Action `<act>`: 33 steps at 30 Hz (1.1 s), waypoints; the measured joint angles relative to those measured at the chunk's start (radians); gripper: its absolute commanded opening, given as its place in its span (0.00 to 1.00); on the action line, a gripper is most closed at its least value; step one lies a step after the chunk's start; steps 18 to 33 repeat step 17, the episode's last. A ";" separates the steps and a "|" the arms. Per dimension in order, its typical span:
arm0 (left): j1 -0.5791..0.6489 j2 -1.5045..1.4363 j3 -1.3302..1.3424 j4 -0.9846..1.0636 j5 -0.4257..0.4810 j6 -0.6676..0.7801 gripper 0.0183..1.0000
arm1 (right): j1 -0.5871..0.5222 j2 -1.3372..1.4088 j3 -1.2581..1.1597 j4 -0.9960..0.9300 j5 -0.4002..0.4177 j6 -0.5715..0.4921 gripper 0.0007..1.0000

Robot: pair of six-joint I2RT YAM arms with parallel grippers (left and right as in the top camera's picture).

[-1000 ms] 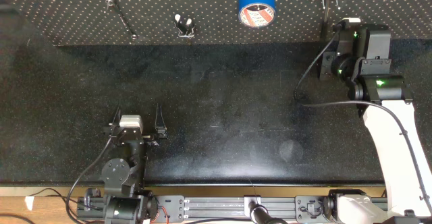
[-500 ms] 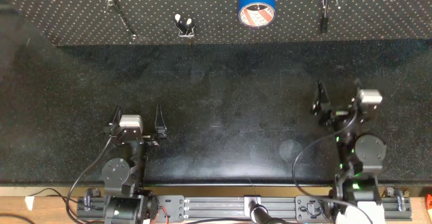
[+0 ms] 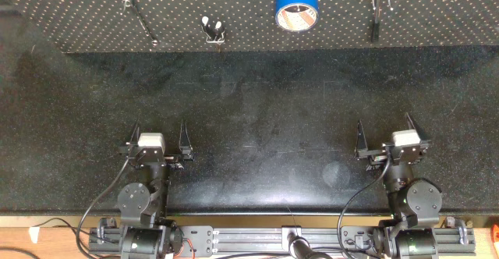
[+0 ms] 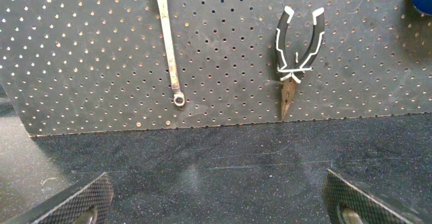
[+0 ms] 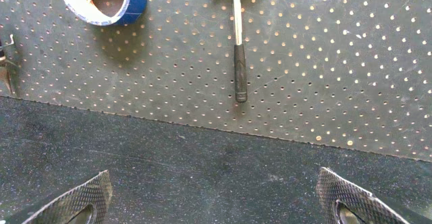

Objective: Place Tools Onto Pegboard

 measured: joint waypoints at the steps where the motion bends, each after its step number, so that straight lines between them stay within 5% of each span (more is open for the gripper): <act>1: 0.000 0.000 0.000 0.000 0.000 0.000 1.00 | -0.012 0.000 0.000 0.000 0.002 -0.003 0.99; 33: 0.000 0.000 0.000 0.000 0.000 0.000 1.00 | -0.001 0.000 0.000 0.000 0.003 -0.007 0.98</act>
